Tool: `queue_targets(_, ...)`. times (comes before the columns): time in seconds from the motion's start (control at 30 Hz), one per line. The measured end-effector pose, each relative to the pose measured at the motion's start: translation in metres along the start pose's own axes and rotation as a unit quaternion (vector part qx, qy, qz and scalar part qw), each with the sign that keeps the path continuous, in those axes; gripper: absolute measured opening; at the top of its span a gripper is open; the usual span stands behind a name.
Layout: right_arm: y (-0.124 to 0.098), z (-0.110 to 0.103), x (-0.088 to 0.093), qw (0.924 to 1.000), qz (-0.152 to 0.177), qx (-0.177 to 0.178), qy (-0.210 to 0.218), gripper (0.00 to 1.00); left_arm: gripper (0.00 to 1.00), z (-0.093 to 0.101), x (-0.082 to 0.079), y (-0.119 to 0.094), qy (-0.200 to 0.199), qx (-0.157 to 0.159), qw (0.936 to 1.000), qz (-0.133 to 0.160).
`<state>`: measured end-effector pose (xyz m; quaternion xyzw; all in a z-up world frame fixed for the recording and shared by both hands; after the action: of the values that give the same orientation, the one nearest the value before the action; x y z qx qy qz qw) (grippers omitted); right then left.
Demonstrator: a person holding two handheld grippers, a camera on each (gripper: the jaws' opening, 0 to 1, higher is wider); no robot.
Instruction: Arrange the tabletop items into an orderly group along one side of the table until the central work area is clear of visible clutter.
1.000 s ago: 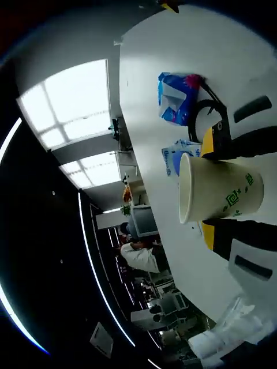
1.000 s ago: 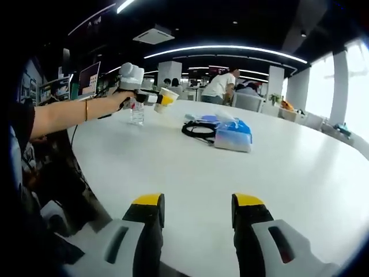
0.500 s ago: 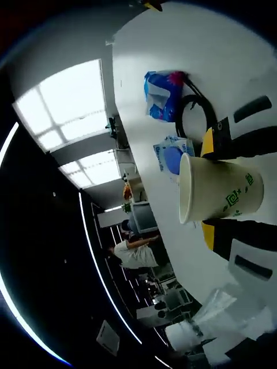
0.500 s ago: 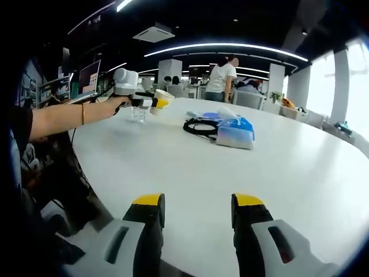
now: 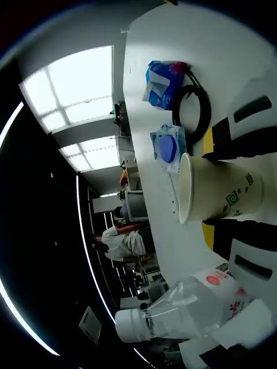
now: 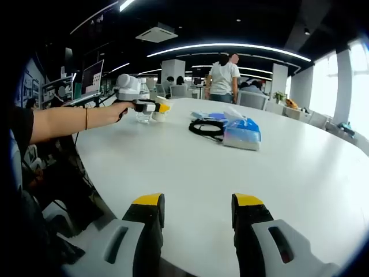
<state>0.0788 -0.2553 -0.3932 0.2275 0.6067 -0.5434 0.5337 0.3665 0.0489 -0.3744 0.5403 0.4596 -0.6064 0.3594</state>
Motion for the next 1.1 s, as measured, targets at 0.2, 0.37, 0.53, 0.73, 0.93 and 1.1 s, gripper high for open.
queue_targets(0.2,-0.002,-0.001,0.002,1.0,-0.006,0.002,-0.005,0.45,0.4,-0.003,0.004,-0.005,0.01,0.004,0.9999,0.013)
queue_targets(0.37,-0.005,-0.001,0.001,1.0,-0.005,0.005,-0.006,0.45,0.4,-0.004,0.005,-0.009,-0.007,-0.002,1.0,0.005)
queue_targets(0.53,-0.005,-0.004,-0.001,0.9999,-0.005,0.002,-0.009,0.45,0.41,-0.006,0.013,-0.015,-0.031,-0.011,0.9994,-0.014)
queue_targets(0.73,-0.004,-0.007,-0.003,1.0,-0.004,-0.003,-0.009,0.46,0.4,-0.004,0.019,-0.017,-0.029,-0.004,0.999,-0.033)
queue_targets(0.93,-0.005,-0.006,-0.005,1.0,-0.004,-0.001,-0.009,0.46,0.39,-0.005,0.024,-0.018,-0.043,0.002,0.9977,-0.053)
queue_targets(1.1,-0.005,-0.006,-0.005,1.0,-0.005,-0.001,-0.008,0.46,0.4,-0.003,0.028,-0.02,-0.053,0.008,0.9969,-0.058)
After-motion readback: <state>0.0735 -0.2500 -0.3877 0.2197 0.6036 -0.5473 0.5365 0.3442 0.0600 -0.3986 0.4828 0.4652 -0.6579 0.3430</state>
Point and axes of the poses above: the point that each gripper's makers call its tool centre point, and the gripper's own axes: y roughly forward along the fingers, z roughly to its right, x roughly out of its underside, the point moved 5 cm from there along -y, roughly backward along the fingers, and after that the axes turned 6 degrees about -y, right-handed, at the moved point
